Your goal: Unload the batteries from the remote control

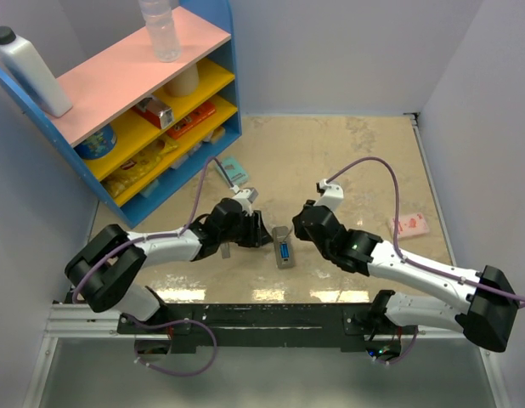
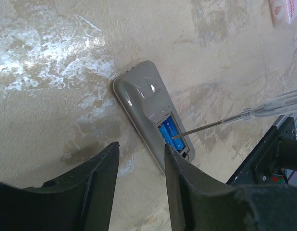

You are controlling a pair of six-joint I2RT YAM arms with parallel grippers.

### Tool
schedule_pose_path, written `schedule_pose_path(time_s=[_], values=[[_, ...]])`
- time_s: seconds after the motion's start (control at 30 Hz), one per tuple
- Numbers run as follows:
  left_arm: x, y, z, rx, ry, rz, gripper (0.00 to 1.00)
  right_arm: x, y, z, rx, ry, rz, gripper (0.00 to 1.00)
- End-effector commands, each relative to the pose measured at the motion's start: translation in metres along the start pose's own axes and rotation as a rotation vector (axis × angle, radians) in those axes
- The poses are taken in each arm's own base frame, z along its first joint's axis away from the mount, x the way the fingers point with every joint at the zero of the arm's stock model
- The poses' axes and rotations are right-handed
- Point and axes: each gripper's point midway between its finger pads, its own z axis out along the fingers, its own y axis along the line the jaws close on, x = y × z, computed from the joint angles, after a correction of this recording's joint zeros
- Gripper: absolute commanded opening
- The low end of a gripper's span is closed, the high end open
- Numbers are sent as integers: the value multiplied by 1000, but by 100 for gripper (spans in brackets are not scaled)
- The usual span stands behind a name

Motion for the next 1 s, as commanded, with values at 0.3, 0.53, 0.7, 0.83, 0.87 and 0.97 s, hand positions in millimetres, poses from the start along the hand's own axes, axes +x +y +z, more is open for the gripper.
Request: schedule_pose_path(time_s=[0.3,0.53,0.7,0.83,0.87,0.97], values=[[-11,-18,10,79,-21,-30,45,-2,-3,1,-9,-37,-44,0],[-8,-20,14,96,-7,-43,44,4,-2,4,-26,-24,-81,0],[-7,-21,15,103,-1,-50,43,10,0,7,-42,-11,-91,0],[-4,-21,16,107,9,-56,42,15,-1,10,-41,-10,-120,0],[-2,-21,17,108,12,-59,42,17,-1,11,-42,-7,-128,0],[0,-20,19,110,20,-66,41,19,0,11,-42,-3,-150,0]])
